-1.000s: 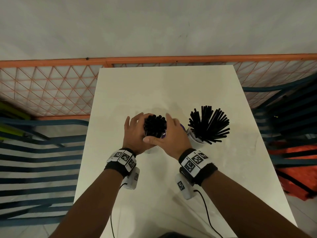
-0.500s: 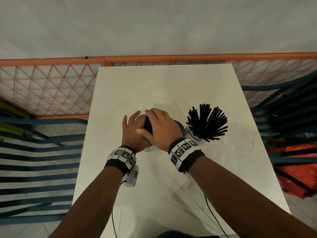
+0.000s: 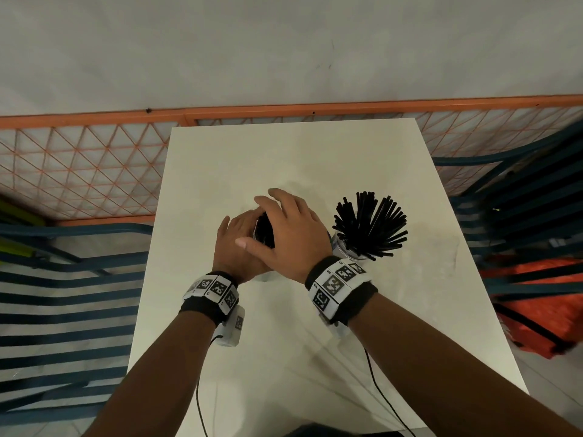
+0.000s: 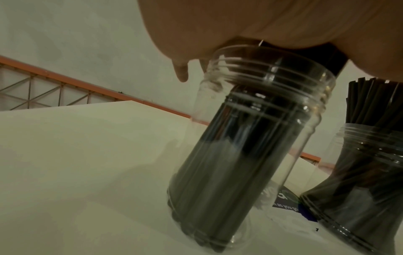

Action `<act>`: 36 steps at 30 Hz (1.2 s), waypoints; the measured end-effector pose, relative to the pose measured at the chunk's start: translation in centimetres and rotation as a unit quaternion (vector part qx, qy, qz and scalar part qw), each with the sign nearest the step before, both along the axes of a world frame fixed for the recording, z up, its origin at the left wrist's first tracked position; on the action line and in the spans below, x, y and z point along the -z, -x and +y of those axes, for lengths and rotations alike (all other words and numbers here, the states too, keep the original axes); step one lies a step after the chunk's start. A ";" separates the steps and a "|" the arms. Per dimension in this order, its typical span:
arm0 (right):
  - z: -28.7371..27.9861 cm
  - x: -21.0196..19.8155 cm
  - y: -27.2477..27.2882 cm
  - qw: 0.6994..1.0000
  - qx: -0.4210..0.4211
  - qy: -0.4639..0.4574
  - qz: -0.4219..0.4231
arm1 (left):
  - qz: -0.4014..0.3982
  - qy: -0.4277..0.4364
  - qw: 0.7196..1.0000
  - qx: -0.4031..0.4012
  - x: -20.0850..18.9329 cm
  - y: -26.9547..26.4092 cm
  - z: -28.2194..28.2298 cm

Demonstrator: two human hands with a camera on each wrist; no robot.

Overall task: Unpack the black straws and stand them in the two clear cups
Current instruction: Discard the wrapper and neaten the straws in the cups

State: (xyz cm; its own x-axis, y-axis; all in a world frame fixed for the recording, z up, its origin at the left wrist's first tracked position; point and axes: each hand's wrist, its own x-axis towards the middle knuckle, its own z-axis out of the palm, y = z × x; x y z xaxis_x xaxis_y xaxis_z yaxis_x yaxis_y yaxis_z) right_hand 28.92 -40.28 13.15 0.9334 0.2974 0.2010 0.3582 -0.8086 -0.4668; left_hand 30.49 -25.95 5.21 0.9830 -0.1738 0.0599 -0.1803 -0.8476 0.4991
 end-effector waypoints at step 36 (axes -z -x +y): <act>-18.6 2.5 1.5 0.916 0.121 -0.285 0.253 | 0.050 0.060 0.992 0.098 -2.6 -0.1 -18.5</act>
